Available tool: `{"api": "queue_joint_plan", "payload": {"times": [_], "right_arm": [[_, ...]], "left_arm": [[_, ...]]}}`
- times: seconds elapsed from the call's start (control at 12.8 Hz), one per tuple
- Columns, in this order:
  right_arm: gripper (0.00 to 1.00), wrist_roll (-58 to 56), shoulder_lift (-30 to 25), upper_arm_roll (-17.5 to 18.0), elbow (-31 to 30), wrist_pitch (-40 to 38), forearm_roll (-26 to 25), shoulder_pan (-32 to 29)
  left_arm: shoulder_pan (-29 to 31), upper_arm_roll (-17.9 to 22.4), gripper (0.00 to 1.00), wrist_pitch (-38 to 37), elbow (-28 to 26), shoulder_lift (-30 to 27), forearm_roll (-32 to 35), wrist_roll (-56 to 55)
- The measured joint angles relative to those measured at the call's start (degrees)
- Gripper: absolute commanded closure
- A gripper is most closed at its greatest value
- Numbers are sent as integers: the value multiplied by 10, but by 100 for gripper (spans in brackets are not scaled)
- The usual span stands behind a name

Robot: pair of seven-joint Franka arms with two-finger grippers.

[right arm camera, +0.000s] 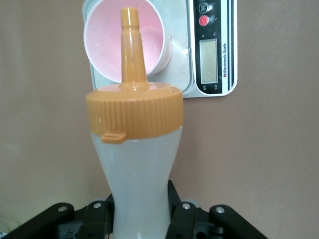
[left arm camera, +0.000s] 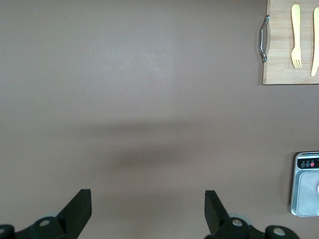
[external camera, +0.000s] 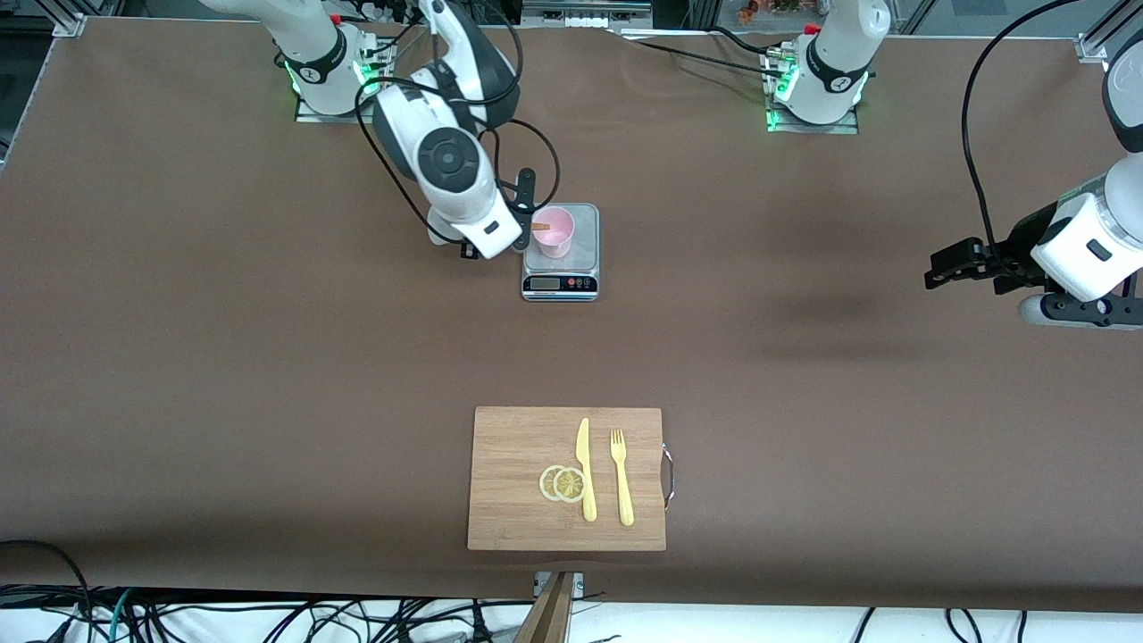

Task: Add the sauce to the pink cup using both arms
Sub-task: 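Carry the bottle back and lower it onto the table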

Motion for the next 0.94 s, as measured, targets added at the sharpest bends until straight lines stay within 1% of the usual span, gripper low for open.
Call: {"api": "queue_joint_plan", "payload": {"times": [0.16,0.23,0.47,0.55,0.62,0.94], "right_arm": [[82,-54,-15,-32,-5,-12,48,0],[82,-92,-20,-55,-6,-24,83,0],[82,-244,-23,-139,-11,-79,193,-14],[82,-292,-23,-150,-13,-100,219,-35],[82,-341,-22,-154,-15,-122,238,-63],[82,-527,-3,-156,-18,-206,295,-173]], "left_arm": [[0,0,0,0,0,0,0,0],[0,0,0,0,0,0,0,0],[0,0,0,0,1,0,0,0],[0,0,0,0,1,0,0,0],[0,0,0,0,1,0,0,0],[0,0,0,0,2,1,0,0]]}}
